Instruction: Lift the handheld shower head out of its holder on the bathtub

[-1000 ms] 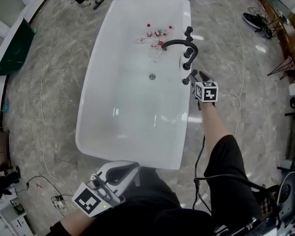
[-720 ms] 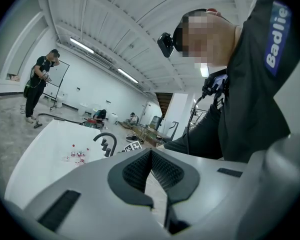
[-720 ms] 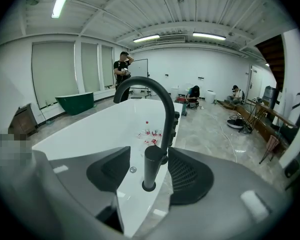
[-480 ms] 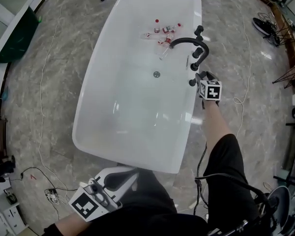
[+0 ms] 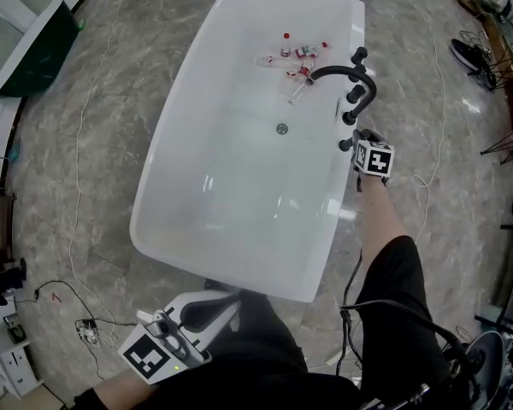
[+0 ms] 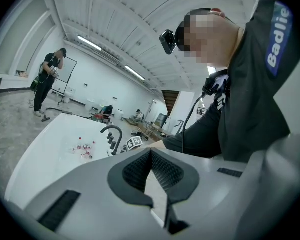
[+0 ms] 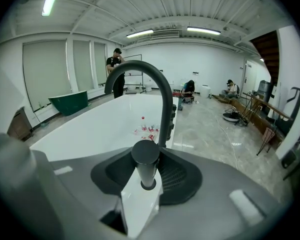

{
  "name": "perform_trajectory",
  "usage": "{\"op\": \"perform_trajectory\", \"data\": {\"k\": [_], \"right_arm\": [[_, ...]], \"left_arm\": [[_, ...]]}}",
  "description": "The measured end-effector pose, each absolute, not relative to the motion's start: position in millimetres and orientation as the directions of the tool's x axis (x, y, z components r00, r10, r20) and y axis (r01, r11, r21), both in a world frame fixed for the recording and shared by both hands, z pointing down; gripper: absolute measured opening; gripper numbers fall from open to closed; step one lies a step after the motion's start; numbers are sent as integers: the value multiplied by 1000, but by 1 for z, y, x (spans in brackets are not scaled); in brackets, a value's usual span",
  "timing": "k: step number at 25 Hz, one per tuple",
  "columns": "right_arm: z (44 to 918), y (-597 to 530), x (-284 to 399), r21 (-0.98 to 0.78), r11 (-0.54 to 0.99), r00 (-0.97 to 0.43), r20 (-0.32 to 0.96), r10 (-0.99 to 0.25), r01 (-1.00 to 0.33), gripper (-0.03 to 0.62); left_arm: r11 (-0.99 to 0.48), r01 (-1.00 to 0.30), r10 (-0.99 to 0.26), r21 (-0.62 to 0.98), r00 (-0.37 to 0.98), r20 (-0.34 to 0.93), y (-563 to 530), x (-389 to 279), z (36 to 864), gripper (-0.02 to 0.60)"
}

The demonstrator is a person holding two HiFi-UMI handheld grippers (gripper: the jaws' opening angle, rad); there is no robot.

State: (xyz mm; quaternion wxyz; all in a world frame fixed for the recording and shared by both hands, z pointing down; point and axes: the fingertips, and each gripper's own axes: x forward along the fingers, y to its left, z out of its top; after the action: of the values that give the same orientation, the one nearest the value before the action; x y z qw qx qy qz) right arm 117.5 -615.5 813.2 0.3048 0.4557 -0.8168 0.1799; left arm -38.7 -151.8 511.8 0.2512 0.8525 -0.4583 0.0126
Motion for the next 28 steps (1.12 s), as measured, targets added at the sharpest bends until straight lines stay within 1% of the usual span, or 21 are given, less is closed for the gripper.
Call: {"op": "perform_trajectory", "data": {"k": [5,14,20,28], "right_arm": [[792,-596,126,-27,491,-396,632,-667,-871,132],[728,-547,126,15,532,-423,587,-690,-846,132],[692,-507,133,6,522,-426,570,-702,-853,132],[659,-436,124,6,536,-440,563,-700,-844,132]], "left_arm": [[-476,-780,-781,407,587,213,-144,-35,499,0],[-533,-757,-774,379,617,144,-129,-33,460,0],[-567,-742,-765,357,635,105,-115,-35,437,0],[-631,-705,-731,324,680,57,-99,-41,412,0]]}}
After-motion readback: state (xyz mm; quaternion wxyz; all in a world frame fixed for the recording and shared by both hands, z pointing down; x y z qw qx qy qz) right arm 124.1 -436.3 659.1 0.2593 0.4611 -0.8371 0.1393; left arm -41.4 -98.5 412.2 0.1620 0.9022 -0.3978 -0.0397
